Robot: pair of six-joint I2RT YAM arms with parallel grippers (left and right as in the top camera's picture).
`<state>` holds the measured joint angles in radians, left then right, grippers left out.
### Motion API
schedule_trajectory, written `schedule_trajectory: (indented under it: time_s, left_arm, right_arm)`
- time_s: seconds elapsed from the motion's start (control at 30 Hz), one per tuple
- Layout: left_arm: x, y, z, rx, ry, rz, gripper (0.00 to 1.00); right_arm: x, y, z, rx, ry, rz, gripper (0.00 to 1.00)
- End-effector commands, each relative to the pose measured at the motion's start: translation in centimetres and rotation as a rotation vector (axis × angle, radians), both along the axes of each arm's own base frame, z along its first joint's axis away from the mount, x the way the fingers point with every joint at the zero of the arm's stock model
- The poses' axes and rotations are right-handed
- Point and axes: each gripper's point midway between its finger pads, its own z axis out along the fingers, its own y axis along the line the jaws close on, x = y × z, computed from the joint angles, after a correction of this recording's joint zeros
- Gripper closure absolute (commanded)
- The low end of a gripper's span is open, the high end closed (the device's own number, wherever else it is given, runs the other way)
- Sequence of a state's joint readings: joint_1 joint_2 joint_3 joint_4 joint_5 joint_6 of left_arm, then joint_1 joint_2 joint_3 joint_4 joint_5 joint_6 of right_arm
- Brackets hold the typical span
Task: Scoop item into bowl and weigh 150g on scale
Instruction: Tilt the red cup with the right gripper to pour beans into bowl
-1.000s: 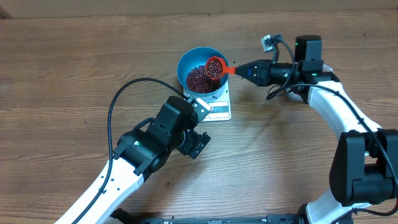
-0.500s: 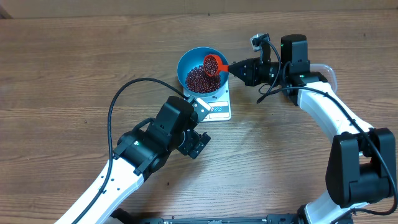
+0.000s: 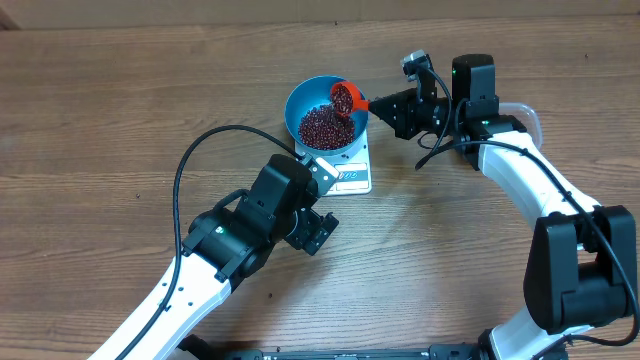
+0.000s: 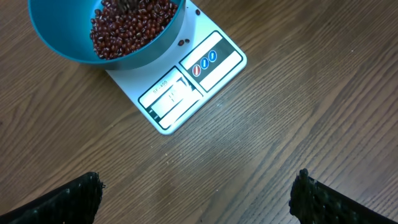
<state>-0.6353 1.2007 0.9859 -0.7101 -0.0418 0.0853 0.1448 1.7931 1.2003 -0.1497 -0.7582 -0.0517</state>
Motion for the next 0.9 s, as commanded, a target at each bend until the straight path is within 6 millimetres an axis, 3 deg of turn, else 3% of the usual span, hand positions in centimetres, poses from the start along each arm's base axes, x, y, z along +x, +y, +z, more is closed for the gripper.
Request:
schedule_trajectory:
  time_s: [0.0,0.87]
  left_arm:
    - [0.15,0.07,-0.25,0.014,-0.003,-0.005,0.01]
    - [0.15,0.07,-0.25,0.014,-0.003,-0.005,0.01]
  right_arm:
    - [0.18,-0.08,-0.18,-0.036,-0.057,0.023,0.96]
    - [0.17,-0.09,-0.19,-0.068,-0.113,0.057,0.96]
